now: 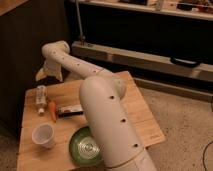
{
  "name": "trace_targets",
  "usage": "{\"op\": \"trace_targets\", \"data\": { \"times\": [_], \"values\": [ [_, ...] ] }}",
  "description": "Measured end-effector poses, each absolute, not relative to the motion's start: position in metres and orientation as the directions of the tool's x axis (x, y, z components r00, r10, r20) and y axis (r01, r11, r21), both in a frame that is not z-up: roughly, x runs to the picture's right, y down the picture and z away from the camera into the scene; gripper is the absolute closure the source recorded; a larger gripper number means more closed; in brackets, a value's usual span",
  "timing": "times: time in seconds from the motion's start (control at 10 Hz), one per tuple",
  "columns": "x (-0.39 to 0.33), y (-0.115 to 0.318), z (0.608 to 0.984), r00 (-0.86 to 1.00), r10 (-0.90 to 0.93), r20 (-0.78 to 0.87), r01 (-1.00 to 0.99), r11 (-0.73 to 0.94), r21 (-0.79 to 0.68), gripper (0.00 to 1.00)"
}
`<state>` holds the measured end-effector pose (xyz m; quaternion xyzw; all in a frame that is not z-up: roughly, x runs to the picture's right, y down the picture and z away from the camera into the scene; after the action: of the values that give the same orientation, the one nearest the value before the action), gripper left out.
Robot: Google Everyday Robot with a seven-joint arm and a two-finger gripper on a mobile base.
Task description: Place the bottle in the ceramic bowl
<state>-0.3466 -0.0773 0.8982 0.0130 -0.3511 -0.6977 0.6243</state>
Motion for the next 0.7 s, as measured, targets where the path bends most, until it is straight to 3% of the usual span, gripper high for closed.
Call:
{"op": "trace_targets", "data": {
  "times": [0.4, 0.7],
  "values": [
    [-0.369, -0.067, 0.912, -0.333, -0.847, 0.415, 0.81, -0.032, 0.585, 0.2],
    [-0.41, -0.027, 0.891, -0.405, -0.819, 0.408, 0.767, -0.061, 0.638, 0.2]
  ]
}}
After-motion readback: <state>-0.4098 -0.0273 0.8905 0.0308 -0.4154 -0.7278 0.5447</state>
